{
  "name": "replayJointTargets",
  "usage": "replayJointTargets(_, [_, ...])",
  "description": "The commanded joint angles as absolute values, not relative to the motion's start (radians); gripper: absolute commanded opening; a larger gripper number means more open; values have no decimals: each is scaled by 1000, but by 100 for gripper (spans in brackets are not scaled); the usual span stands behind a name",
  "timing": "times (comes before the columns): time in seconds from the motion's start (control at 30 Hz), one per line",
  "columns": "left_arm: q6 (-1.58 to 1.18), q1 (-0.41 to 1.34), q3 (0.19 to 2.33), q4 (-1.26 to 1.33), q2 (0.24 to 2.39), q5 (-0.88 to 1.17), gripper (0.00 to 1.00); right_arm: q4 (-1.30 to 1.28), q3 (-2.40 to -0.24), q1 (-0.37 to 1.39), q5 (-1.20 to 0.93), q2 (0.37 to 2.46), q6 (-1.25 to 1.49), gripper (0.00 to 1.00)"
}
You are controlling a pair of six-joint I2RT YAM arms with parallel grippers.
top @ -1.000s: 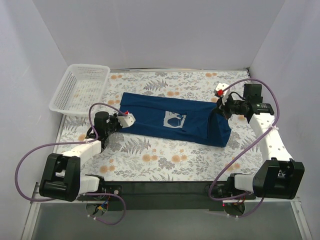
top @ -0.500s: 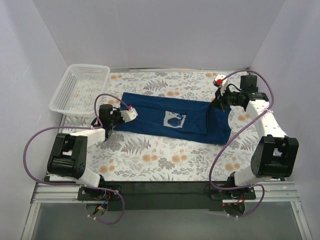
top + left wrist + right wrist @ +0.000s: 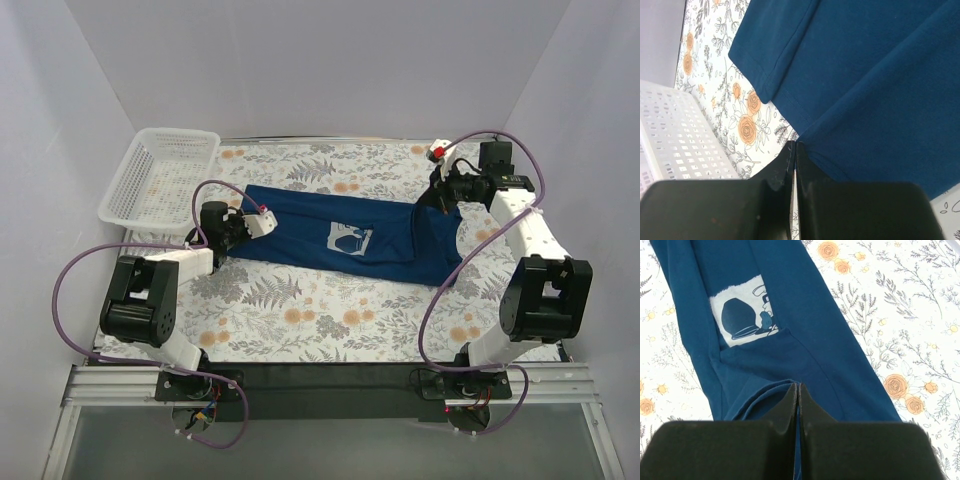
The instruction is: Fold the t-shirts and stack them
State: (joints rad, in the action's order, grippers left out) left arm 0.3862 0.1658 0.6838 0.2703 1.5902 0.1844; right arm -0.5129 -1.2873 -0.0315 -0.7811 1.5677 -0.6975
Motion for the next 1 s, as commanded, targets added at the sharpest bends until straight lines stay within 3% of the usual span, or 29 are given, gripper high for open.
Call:
replayJointTargets(0.0, [399, 160, 706, 287, 1588, 195, 0, -483, -1357, -32, -811, 1595, -670, 1])
replayJointTargets(0.97, [391, 160, 729, 298, 1635, 167, 0, -449, -1548, 26, -696, 1839, -552, 1])
